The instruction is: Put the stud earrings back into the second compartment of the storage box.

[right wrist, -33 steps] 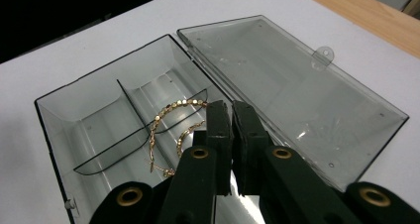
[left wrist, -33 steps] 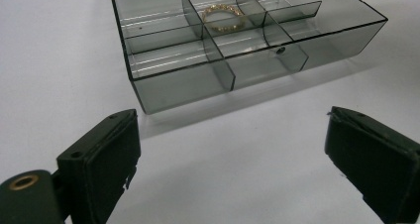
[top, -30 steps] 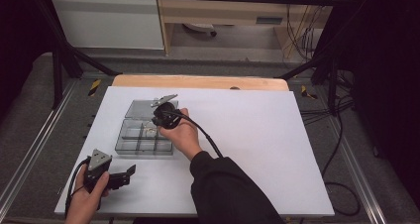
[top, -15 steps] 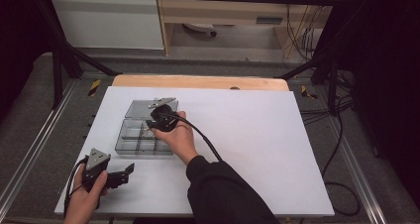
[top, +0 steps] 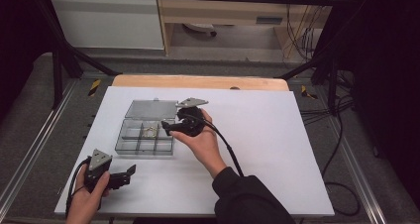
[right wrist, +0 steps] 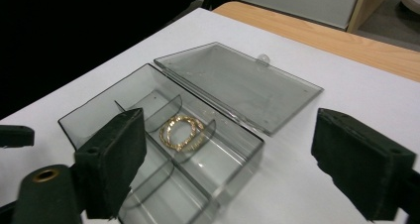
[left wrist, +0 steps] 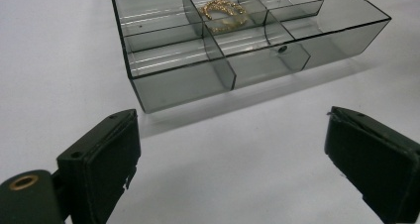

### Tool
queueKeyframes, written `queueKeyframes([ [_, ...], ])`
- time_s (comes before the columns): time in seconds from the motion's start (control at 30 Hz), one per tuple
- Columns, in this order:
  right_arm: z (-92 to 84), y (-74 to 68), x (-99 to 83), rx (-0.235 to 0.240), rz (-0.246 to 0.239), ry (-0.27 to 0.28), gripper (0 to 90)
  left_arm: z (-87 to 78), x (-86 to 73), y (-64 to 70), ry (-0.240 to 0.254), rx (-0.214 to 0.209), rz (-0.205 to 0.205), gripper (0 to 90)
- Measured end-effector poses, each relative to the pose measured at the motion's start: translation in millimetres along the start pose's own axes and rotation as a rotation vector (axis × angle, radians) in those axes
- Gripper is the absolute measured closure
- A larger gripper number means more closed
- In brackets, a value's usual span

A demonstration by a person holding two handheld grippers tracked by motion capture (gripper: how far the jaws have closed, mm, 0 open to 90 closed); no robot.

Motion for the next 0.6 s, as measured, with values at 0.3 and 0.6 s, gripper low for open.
queueKeyframes([
  [0.3,-68.4,26.9,1.5,-0.011,0.056,0.072,9.2,-0.7,-1.4,0.5,0.014,-0.003,-0.014,7.5],
  [0.6,-126.8,61.2,-24.5,-0.098,0.009,0.074,6.6,-3.3,0.9,4.1,0.028,-0.006,-0.018,7.6],
])
Point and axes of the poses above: each handheld gripper's, and its own axes: z roughly forward along the jaws, x roughly out of its top, y roughly to its right, the point moved 7 cm from there along z, roughly forward along the jaws, and after that the axes turned 10 degrees about y, right-handed, at the moved point
